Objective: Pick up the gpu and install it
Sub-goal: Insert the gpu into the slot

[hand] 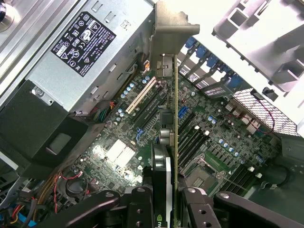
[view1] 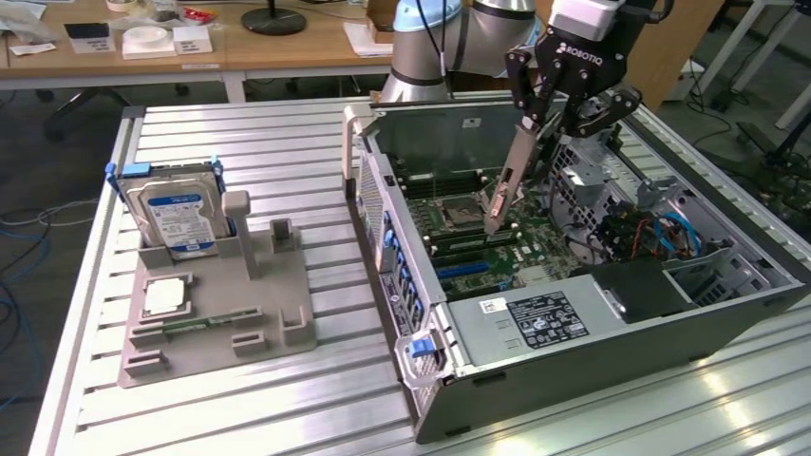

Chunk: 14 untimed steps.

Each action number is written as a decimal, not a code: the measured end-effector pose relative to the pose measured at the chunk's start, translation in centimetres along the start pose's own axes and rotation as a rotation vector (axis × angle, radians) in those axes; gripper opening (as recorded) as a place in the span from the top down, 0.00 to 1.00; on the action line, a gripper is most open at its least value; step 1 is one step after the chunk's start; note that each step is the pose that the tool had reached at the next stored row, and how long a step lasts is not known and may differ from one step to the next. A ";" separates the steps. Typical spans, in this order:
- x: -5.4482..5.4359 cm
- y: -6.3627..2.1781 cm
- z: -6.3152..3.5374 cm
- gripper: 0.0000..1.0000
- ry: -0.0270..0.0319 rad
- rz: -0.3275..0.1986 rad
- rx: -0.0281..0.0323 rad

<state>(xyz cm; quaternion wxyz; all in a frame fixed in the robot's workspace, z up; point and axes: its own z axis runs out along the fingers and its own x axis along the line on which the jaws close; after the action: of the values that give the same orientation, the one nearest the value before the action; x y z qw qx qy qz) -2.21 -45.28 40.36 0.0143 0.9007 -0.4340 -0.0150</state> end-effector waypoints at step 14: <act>0.0 0.01 0.02 0.72 0.0064 0.039 -0.0039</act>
<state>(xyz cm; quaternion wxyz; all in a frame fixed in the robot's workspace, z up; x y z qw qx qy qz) -2.21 -45.28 40.34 0.0178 0.8920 -0.4514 -0.0127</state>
